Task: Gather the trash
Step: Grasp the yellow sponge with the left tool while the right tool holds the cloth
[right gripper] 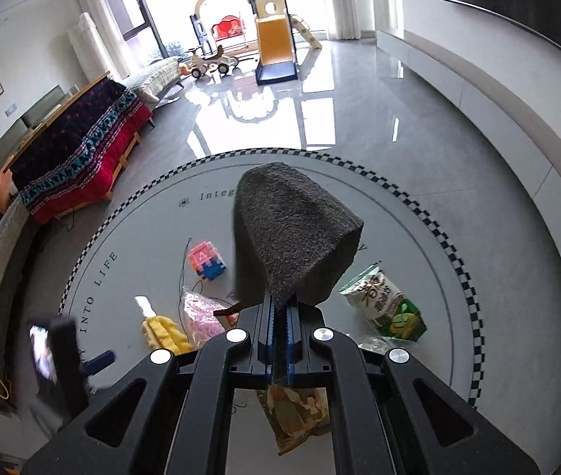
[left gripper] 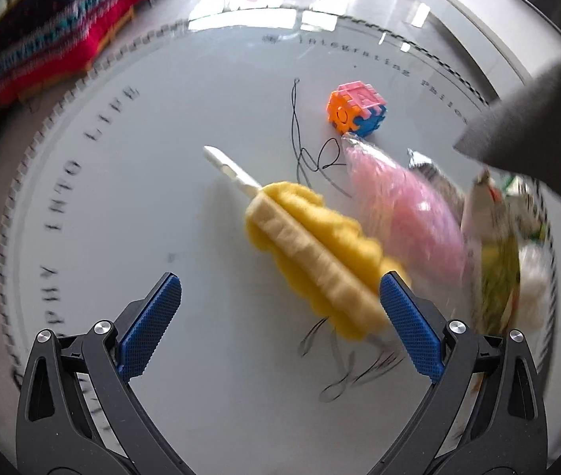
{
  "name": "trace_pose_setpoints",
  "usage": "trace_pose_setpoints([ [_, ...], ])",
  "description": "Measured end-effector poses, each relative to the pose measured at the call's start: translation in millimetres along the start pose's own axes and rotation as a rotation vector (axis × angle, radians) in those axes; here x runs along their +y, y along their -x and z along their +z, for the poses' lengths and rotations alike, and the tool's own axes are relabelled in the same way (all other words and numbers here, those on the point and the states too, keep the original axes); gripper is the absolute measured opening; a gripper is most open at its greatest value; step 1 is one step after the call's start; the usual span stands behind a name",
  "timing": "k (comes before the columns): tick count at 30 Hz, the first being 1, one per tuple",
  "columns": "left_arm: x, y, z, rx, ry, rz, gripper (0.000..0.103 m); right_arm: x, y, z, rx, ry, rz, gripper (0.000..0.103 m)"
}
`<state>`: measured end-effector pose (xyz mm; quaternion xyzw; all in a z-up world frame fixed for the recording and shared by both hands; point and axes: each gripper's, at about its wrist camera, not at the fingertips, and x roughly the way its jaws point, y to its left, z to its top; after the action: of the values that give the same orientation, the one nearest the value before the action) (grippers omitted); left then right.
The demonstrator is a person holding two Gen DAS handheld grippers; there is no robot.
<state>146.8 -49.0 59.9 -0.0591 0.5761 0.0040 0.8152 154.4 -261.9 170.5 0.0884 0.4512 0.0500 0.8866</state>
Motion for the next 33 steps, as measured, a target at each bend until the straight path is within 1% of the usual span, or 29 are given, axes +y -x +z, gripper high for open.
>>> trace_pose_setpoints([
  [2,-1,-12,8,0.032,0.048,-0.032,0.097,3,-4,-2,0.005,0.012,0.009,0.005],
  [4,0,-18,11,0.043,0.090,-0.055,0.097,7,-10,-6,0.018,0.029,0.019,0.005],
  [6,2,-23,12,0.041,0.120,-0.052,0.097,11,-13,-8,0.026,0.041,0.028,0.005],
  [11,-2,-35,12,0.050,0.136,-0.062,0.097,17,-16,-12,0.030,0.044,0.045,0.005],
  [12,-3,-36,12,0.044,0.132,-0.069,0.091,17,-15,-13,0.029,0.042,0.047,0.005],
  [13,-4,-36,13,0.040,0.122,-0.096,0.071,17,-14,-13,0.028,0.040,0.048,0.005],
  [14,-4,-37,13,0.044,0.116,-0.125,0.058,17,-13,-14,0.028,0.039,0.048,0.005],
  [16,-4,-34,12,0.037,0.119,-0.151,0.054,17,-10,-16,0.027,0.038,0.047,0.005],
  [22,12,-10,-5,0.008,0.106,-0.189,0.053,26,3,-23,0.023,0.040,0.051,0.005],
  [25,25,12,-24,-0.030,0.091,-0.177,0.053,34,15,-27,0.015,0.045,0.057,0.005],
  [29,46,44,-45,-0.071,0.081,-0.182,0.053,49,35,-35,0.001,0.053,0.068,0.005],
  [33,68,84,-75,-0.151,0.049,-0.136,0.053,70,55,-49,-0.005,0.078,0.086,0.005],
])
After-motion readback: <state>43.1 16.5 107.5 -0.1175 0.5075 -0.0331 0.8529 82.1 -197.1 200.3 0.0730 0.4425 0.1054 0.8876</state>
